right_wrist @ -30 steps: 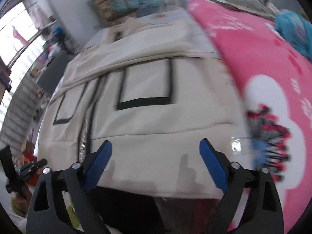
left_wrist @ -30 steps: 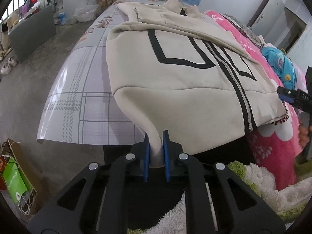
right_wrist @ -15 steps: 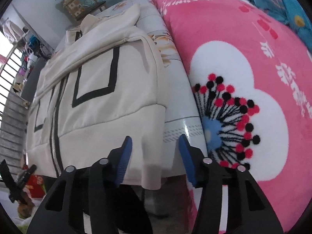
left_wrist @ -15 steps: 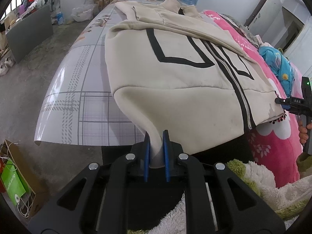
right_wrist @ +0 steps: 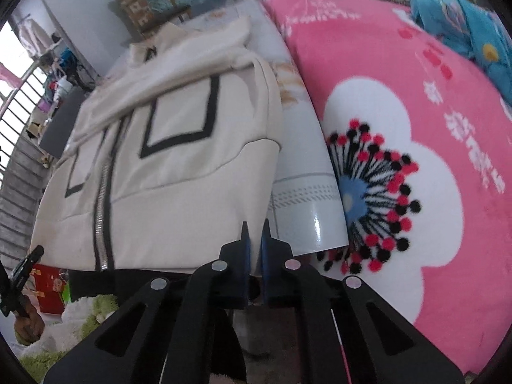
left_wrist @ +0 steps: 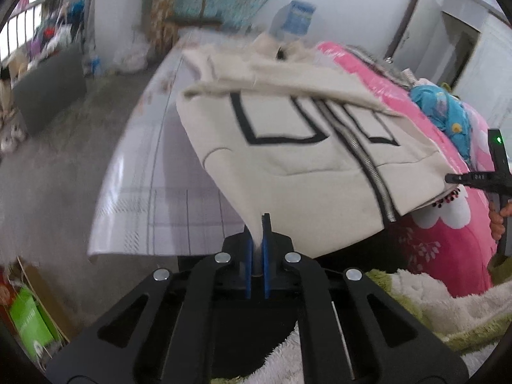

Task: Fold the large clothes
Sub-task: 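Lift the hem with both grippers and fold it toward the collar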

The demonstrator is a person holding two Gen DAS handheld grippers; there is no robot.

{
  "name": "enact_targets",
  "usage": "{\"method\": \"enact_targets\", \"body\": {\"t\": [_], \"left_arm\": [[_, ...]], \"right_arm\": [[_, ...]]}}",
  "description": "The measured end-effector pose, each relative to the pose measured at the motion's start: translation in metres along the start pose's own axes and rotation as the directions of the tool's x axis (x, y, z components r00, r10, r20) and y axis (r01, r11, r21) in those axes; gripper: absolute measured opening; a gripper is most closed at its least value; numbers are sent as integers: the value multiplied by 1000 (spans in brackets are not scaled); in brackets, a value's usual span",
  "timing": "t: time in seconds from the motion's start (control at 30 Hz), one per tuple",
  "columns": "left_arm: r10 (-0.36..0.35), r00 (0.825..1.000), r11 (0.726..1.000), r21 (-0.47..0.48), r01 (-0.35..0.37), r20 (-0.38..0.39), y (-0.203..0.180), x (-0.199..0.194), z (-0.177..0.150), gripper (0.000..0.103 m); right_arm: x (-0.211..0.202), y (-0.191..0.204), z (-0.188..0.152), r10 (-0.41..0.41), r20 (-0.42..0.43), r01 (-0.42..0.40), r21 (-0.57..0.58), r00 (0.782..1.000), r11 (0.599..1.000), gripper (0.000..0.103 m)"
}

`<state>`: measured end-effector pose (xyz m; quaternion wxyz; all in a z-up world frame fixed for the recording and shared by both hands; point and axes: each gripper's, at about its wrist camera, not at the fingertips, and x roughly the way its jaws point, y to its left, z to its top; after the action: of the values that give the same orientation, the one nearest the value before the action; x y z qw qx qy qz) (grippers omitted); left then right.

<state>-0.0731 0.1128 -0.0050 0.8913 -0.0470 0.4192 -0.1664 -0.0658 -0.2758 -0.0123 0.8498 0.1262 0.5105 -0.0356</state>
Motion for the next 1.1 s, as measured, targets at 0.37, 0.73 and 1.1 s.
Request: {"method": "enact_targets", "body": {"t": [0.37, 0.73, 1.1], "left_arm": [[-95, 995, 994, -57, 93, -25, 17, -49, -9, 4], [-228, 972, 951, -200, 236, 59, 45, -25, 40, 4], [-140, 989, 934, -326, 148, 48, 90, 62, 111, 10]], "right_arm": [[-40, 2, -30, 95, -30, -95, 2, 995, 995, 5], [-33, -5, 12, 267, 110, -281, 138, 957, 950, 6], [36, -5, 103, 290, 197, -331, 221, 937, 918, 6]]}}
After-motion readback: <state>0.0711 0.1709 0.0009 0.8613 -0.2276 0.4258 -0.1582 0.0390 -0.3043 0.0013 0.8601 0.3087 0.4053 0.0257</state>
